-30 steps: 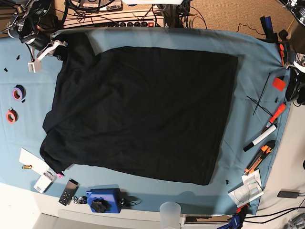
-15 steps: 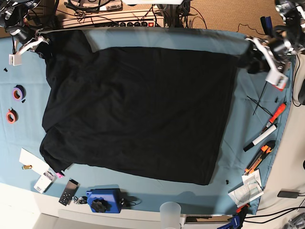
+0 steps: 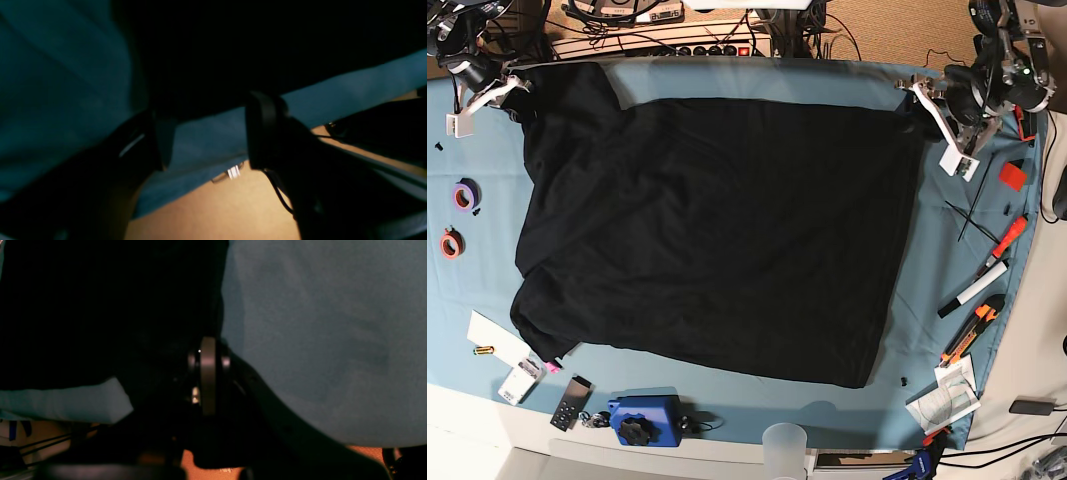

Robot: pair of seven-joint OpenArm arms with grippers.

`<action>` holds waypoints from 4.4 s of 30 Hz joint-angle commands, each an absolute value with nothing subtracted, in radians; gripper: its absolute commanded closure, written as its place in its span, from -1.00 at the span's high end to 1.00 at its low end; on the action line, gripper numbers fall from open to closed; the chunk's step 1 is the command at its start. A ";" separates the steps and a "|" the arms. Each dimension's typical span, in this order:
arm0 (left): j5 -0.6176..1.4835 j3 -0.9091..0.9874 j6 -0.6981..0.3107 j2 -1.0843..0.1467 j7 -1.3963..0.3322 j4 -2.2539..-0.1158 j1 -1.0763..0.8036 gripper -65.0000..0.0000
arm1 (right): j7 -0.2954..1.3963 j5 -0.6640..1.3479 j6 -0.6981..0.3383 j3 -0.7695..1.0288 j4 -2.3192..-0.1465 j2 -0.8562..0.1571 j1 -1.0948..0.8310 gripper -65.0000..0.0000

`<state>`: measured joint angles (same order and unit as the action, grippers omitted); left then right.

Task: Layout the t-shirt on the table in an organized manner, then fold the t-shirt properly
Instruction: 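Hold collar corners with both grippers and pull them apart to smooth, then fold the collar edge over toward the hem with both grippers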

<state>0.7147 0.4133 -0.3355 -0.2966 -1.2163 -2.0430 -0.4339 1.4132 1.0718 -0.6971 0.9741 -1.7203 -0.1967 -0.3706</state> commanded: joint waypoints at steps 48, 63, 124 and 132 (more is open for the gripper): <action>0.840 0.603 -0.339 -0.319 -1.267 -1.932 -0.575 -1.00 | 1.396 1.102 -0.698 1.187 -1.734 -0.242 -0.503 -1.00; 0.988 0.633 -0.446 -0.318 -1.208 -2.014 -0.511 -1.00 | 1.396 1.200 -0.698 1.185 -1.733 -0.247 -0.416 -1.00; 0.579 0.278 -0.454 -0.313 -0.788 -1.605 -0.021 -0.07 | 1.228 0.655 -0.682 0.889 -1.302 -0.354 0.103 -0.46; 0.655 0.334 -0.454 -0.314 -0.876 -1.674 0.055 -0.07 | 1.361 0.923 -0.688 0.970 -1.383 -0.442 0.129 -0.46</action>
<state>0.6388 0.3283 -0.4492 -0.2996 -0.8925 -1.6547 0.0380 1.3804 0.8936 -0.6807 0.9703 -1.3643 -0.4168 0.1131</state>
